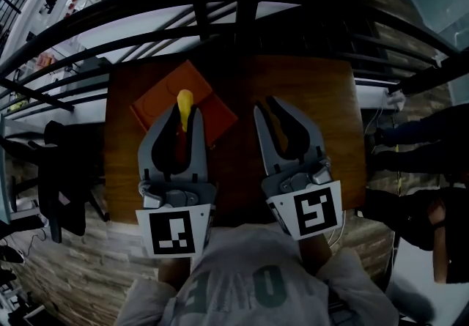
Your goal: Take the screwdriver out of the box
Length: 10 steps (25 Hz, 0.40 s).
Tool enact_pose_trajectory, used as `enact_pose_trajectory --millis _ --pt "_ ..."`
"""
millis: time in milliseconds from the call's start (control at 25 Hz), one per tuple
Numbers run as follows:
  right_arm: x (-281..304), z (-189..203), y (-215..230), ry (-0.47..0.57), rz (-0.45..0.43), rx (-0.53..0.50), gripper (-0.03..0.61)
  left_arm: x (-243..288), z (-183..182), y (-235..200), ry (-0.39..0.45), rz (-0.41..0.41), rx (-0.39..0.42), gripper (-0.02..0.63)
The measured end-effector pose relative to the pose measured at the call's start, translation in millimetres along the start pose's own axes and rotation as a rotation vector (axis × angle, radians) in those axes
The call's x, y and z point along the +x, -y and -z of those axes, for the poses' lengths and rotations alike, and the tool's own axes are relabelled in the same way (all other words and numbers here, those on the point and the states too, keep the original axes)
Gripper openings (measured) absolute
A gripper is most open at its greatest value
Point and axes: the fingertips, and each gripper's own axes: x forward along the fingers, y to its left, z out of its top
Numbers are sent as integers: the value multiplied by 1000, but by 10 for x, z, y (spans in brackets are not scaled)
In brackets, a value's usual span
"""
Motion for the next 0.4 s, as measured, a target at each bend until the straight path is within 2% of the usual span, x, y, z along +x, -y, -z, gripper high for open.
enact_pose_trajectory --millis 400 --pt "-39 55 18 -13 -2 -8 63 -29 27 -42 -4 -14 14 82"
